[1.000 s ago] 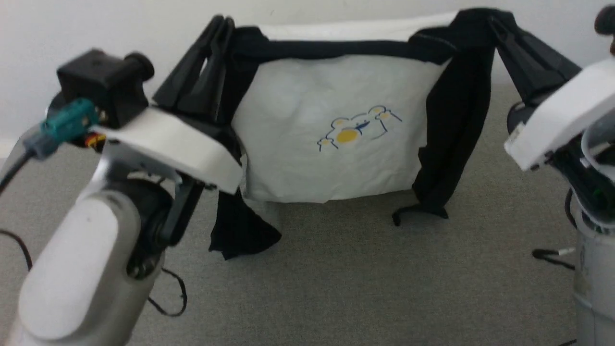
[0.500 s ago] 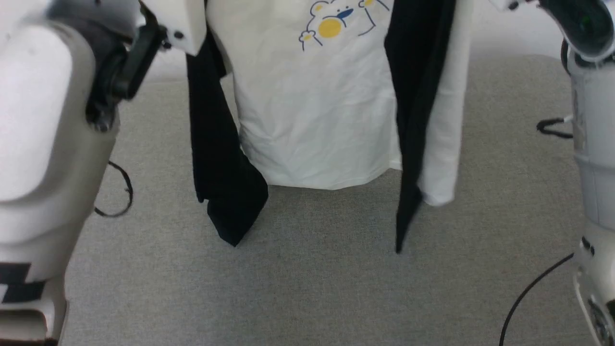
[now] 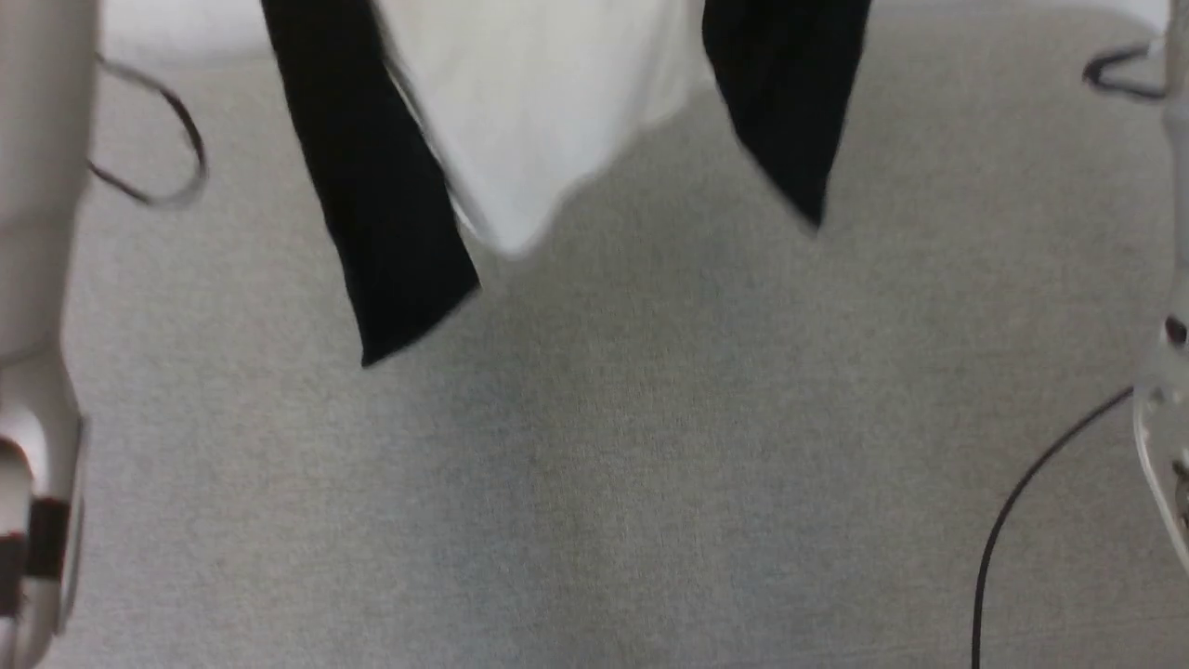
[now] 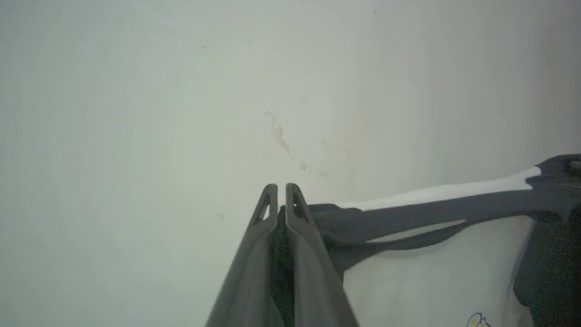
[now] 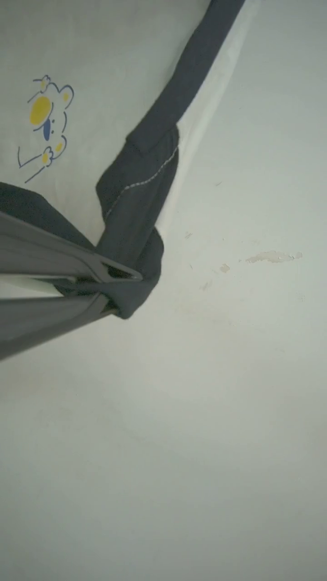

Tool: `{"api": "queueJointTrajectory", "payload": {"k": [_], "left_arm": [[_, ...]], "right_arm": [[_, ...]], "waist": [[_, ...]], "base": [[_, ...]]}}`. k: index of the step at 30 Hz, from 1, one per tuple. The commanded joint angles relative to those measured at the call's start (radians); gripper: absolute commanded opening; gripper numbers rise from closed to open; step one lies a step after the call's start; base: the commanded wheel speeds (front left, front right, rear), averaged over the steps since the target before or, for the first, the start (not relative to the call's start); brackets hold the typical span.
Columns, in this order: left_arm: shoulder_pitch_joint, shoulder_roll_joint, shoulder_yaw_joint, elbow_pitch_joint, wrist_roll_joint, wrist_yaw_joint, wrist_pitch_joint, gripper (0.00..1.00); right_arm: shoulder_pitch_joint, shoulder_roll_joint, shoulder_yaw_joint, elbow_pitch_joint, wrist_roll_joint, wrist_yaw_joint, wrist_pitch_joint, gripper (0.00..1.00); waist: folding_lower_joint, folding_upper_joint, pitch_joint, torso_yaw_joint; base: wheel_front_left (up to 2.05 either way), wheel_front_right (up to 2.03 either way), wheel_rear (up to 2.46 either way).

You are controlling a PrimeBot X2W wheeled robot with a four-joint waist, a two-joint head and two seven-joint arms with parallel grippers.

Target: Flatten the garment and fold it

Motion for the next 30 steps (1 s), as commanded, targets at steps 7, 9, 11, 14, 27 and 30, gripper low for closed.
{"api": "queueJointTrajectory", "payload": {"k": [7,9,11,14,27,30], "left_arm": [[-0.2,-0.039,0.041,0.119,0.049,0.052,-0.134,0.0],[-0.241,-0.052,0.054,0.153,0.054,0.066,-0.182,0.0],[-0.274,-0.056,0.053,0.187,0.066,0.069,-0.223,0.0],[-0.321,-0.071,0.059,0.226,0.07,0.075,-0.267,0.0],[-0.389,-0.099,0.065,0.264,0.047,0.045,-0.401,0.0],[-0.37,-0.097,0.064,0.27,0.035,0.027,-0.425,0.0]], "right_arm": [[-0.163,0.024,-0.084,0.123,-0.069,-0.002,-0.171,0.0],[-0.195,0.024,-0.079,0.163,-0.044,-0.002,-0.22,0.0],[-0.227,0.025,-0.076,0.206,-0.031,-0.002,-0.265,0.0],[-0.281,0.025,-0.084,0.26,-0.025,-0.002,-0.325,0.0],[-0.425,0.025,-0.065,0.384,-0.089,-0.002,-0.5,0.0],[-0.421,0.025,-0.029,0.401,-0.081,-0.002,-0.516,0.0]], "waist": [[-0.0001,0.0,0.214,-0.032],[-0.0001,0.0,0.236,-0.041],[-0.0001,0.0,0.255,-0.047],[-0.0001,0.0,0.301,-0.047],[-0.0001,0.0,0.567,-0.04],[-0.0001,0.0,0.596,-0.04]], "base": [[0.0,0.0,0.0],[0.0,0.0,0.0],[0.0,0.0,0.0],[0.0,0.0,0.0],[0.0,0.0,0.0],[0.0,0.0,0.0]]}}
